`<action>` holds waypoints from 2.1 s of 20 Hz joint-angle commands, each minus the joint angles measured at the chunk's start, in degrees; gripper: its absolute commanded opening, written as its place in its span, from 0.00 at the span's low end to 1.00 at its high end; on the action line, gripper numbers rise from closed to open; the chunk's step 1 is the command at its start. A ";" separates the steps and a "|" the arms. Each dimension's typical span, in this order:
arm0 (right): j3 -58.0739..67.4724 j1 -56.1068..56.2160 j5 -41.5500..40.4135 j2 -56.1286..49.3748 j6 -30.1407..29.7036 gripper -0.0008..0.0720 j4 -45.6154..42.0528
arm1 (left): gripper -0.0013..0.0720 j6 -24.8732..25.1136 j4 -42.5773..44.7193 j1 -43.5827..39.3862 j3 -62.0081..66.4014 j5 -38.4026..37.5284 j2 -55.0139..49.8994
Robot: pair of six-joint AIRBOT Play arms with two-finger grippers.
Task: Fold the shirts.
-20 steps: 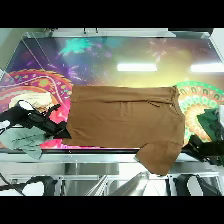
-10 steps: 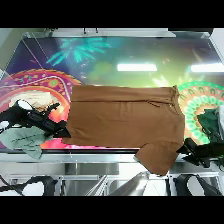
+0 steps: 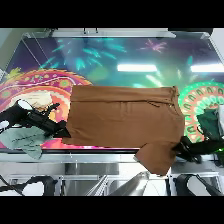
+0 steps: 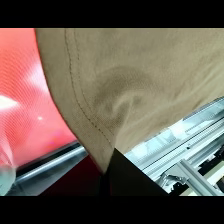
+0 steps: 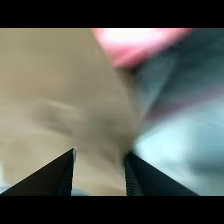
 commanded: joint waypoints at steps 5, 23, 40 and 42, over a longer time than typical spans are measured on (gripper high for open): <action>-1.07 0.00 0.87 -3.87 -17.35 0.51 14.08 | 0.04 -0.02 0.04 0.04 0.07 0.02 0.04; 10.10 -0.09 10.05 -3.85 -17.09 0.04 18.58 | 0.05 3.87 -5.97 1.09 6.21 -8.94 2.43; 42.99 8.83 -8.70 -39.63 -30.60 0.04 45.62 | 0.05 -6.97 -7.39 -2.34 45.31 -14.56 -22.18; 45.31 9.31 -8.72 -43.30 -31.36 0.04 45.64 | 0.05 -9.57 -7.41 -2.34 50.23 -14.71 -26.18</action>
